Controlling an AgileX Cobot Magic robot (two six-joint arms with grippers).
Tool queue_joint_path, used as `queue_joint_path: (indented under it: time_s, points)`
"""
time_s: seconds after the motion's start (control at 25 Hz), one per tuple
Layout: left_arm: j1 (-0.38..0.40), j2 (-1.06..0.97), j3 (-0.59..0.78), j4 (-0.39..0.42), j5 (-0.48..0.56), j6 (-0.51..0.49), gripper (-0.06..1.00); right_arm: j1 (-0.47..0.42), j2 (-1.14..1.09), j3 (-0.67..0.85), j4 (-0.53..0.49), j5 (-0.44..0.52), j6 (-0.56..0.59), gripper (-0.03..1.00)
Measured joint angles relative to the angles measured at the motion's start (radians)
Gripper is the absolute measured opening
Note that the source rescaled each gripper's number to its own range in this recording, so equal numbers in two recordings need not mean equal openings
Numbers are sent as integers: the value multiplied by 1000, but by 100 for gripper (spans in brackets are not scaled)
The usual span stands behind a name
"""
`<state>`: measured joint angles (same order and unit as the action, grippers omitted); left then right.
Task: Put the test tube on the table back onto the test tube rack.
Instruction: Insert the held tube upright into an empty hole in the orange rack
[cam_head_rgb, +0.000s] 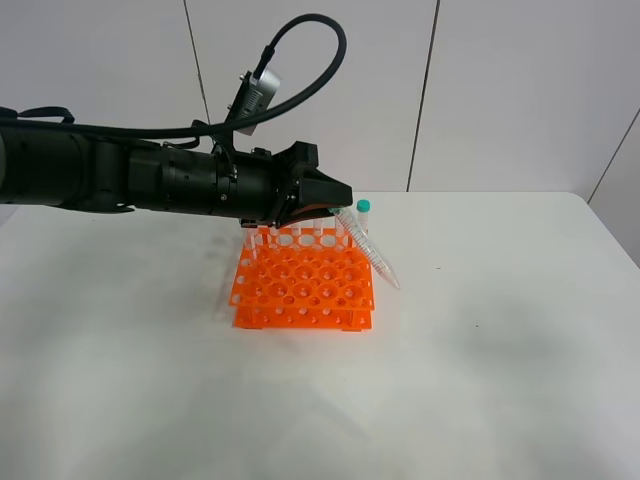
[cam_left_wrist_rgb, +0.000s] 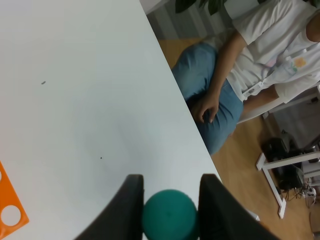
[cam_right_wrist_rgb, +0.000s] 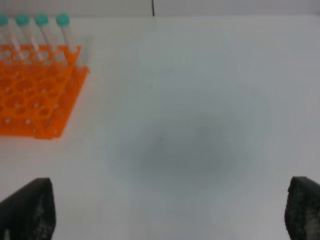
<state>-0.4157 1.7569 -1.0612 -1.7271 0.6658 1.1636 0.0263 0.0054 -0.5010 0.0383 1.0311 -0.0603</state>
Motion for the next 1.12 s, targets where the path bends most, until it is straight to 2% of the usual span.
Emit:
queue_joint_path:
  time_s: [0.68, 0.92, 1.0, 1.08, 1.12]
  points:
    - [0, 0, 0, 0, -44, 0, 1, 0, -11, 0, -13, 0, 12, 100]
    - [0, -6, 0, 7, -167, 3, 1, 0, -11, 0, -13, 0, 12, 100]
    - [-2, -27, -3, 84, -235, -14, 1, 0, -11, 0, -13, 0, 12, 100]
    - [-14, -64, -5, 224, -324, -66, 1, 0, -11, 0, -13, 0, 12, 100]
    - [-23, -88, -6, 321, -369, -103, 1, 0, -11, 0, -13, 0, 12, 100]
